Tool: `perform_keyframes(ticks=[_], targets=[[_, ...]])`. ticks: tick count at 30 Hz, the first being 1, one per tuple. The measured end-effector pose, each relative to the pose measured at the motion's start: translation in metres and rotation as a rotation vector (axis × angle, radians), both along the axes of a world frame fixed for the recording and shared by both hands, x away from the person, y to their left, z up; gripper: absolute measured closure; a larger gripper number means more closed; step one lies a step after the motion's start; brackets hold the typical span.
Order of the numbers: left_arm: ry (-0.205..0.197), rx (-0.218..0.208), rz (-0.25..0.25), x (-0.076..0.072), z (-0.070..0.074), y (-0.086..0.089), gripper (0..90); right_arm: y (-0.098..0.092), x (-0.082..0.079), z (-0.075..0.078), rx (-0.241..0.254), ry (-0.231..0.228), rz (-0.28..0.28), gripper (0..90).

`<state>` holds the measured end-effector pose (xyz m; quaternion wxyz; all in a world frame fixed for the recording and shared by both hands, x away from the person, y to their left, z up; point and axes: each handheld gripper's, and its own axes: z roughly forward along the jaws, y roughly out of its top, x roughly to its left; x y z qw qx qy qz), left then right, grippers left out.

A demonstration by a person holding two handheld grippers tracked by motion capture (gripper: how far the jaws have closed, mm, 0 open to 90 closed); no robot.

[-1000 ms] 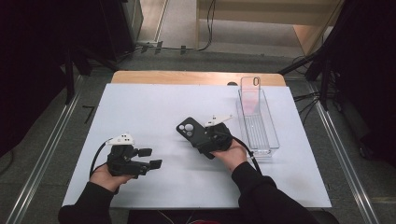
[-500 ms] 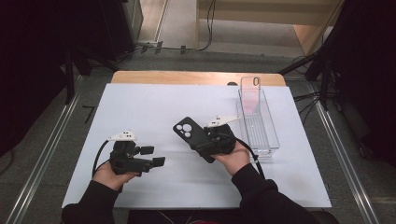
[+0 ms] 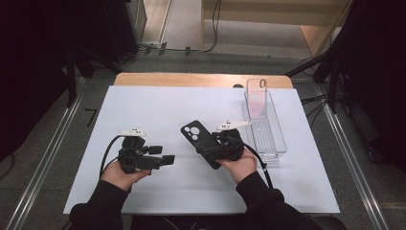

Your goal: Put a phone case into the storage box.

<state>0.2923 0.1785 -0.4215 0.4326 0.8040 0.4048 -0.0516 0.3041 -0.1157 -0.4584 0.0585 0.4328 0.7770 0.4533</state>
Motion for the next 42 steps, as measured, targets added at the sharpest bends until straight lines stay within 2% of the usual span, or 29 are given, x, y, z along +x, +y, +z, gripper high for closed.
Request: perform_keyframes(ticks=[8, 13, 17, 19, 23, 33, 40, 42], targets=[[0.001, -0.001, 0.021, 0.012, 0.009, -0.01, 24.9, 0.002, -0.008, 0.001, 0.03, -0.002, -0.079, 12.8], [0.004, -0.015, 0.033, 0.019, 0.013, -0.015, 25.2, 0.0, -0.013, -0.001, 0.071, 0.002, -0.128, 12.7], [0.009, -0.006, 0.052, 0.025, 0.016, -0.019, 25.3, 0.001, -0.016, -0.004, 0.091, -0.008, -0.147, 12.7], [0.005, 0.005, 0.062, 0.029, 0.017, -0.021, 25.3, 0.002, -0.018, -0.006, 0.103, -0.02, -0.151, 12.7], [0.019, -0.008, 0.08, 0.034, 0.017, -0.024, 25.3, 0.006, -0.021, -0.01, 0.125, -0.026, -0.161, 12.7], [-0.012, 0.024, 0.113, 0.044, 0.02, -0.041, 27.4, 0.017, -0.024, -0.015, 0.156, -0.037, -0.163, 12.7], [-0.008, 0.008, 0.156, 0.048, 0.018, -0.052, 30.1, 0.024, -0.029, -0.014, 0.177, -0.047, -0.153, 12.6], [0.006, -0.004, 0.165, 0.05, 0.018, -0.053, 32.9, 0.025, -0.03, -0.014, 0.186, -0.048, -0.154, 12.6]])
